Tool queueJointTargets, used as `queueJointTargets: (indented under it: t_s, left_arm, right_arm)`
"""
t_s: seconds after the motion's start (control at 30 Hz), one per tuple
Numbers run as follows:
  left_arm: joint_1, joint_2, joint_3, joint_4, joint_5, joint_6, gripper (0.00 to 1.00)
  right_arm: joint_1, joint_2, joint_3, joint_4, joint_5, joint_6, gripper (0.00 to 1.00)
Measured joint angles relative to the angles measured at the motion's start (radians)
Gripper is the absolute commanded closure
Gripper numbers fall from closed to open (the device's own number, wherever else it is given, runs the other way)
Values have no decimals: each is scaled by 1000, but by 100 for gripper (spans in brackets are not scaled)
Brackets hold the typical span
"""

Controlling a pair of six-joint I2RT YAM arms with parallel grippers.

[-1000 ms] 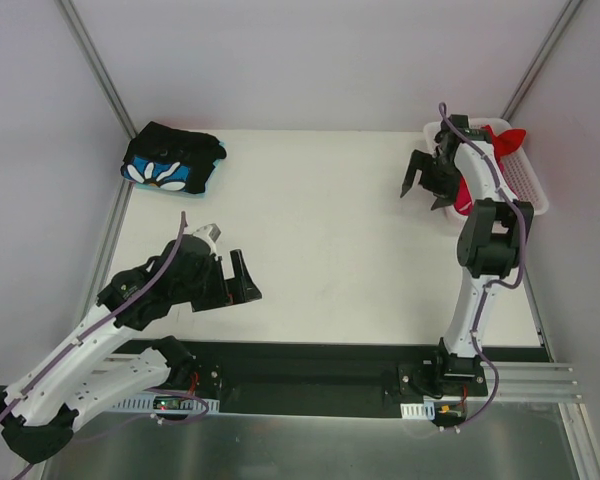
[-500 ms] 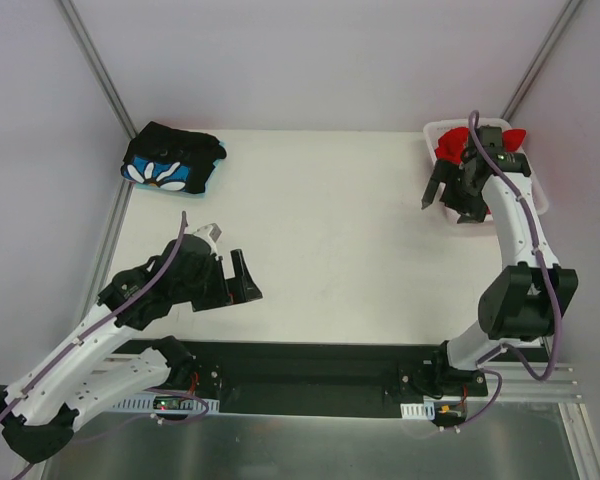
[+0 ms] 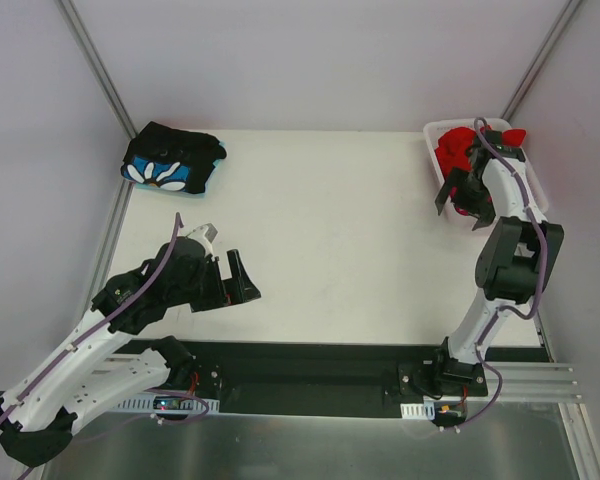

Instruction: Fold and stack the t-shirts

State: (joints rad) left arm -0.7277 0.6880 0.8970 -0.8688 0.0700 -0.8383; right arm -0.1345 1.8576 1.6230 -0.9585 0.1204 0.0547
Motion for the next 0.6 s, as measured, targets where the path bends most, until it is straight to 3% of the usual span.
queueJointTargets:
  t_s: [0.37, 0.6]
  left_arm:
    - [0, 1, 0, -1, 0, 0, 1]
    - [0, 7, 0, -3, 0, 0, 1]
  right_arm:
    - [-3, 230, 318, -64, -53, 47, 4]
    - [-3, 296, 453, -127, -127, 61, 4]
